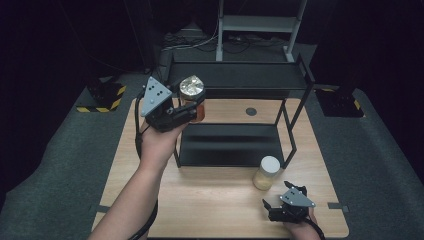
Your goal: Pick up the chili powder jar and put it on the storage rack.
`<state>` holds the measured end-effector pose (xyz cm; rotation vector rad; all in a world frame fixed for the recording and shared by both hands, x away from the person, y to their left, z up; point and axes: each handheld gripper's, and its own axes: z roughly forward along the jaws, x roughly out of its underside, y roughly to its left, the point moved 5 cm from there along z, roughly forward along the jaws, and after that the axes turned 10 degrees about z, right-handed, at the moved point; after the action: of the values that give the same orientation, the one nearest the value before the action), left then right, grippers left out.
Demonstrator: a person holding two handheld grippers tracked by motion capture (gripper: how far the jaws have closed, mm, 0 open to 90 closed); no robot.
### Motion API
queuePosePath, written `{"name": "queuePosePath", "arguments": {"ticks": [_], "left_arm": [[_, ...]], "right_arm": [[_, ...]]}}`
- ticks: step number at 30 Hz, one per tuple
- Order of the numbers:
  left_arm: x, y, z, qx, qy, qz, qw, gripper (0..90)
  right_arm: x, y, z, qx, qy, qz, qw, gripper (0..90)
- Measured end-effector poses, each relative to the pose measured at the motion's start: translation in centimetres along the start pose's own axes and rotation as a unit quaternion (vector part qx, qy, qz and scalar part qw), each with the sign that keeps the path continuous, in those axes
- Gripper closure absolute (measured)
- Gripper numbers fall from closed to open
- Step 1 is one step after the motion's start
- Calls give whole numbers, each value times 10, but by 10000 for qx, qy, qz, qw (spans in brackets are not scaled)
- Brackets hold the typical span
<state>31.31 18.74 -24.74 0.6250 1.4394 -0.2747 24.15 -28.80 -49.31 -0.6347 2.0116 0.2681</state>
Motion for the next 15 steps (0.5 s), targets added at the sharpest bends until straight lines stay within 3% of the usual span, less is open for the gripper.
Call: {"name": "queuePosePath", "arguments": {"ticks": [15], "left_arm": [[-20,10,25,-226,-28,-49,9997,347]], "right_arm": [[0,0,0,-1,-16,8,10000,0]]}}
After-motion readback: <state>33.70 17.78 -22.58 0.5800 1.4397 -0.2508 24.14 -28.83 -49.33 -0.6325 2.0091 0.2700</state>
